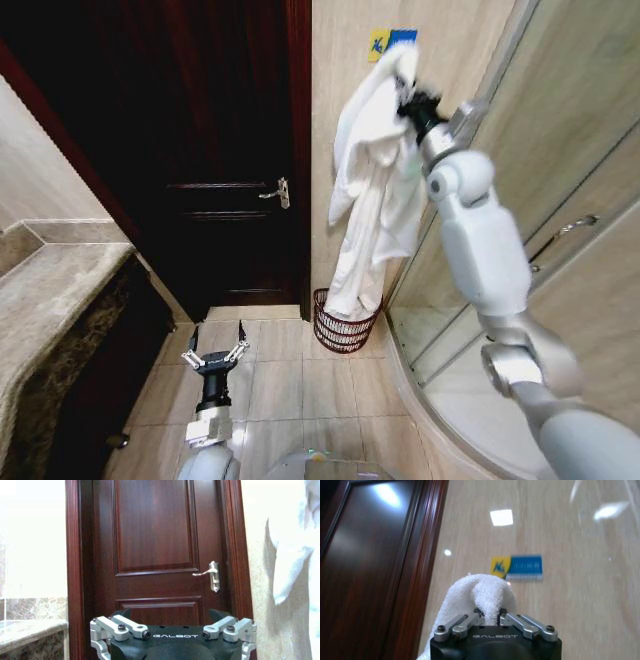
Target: Discard the used towel into the hamper.
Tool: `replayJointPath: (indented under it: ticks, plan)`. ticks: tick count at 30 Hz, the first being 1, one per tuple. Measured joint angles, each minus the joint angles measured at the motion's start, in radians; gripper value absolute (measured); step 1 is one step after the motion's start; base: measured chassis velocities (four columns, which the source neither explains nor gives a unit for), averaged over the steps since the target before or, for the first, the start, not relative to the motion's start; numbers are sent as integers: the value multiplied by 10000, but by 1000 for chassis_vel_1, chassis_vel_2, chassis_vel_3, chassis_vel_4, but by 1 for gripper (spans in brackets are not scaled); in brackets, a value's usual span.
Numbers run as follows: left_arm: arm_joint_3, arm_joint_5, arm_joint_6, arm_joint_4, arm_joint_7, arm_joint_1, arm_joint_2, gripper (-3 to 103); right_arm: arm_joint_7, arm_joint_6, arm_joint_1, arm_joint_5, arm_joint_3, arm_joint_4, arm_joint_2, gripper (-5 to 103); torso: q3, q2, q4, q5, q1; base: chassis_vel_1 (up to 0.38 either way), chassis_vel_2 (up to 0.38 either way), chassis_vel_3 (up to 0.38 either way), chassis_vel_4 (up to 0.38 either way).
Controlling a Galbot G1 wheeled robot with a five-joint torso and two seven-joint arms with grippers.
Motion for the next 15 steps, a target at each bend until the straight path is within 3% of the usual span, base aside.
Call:
replayJointPath:
  ticks: [9, 15]
  plan:
    - [-12, -40, -197, 229, -72, -36, -7, 100, -29, 164, -2242, -271, 48, 721, 423, 12, -2, 0, -2, -2, -1, 0, 0, 0, 0]
    - [-63, -200, -311, 369, -76, -32, 14, 100, 472, 83, -3440, 507, -232, 1105, 985, 12, -2, 1, 1, -3, -2, 0, 0, 0, 0]
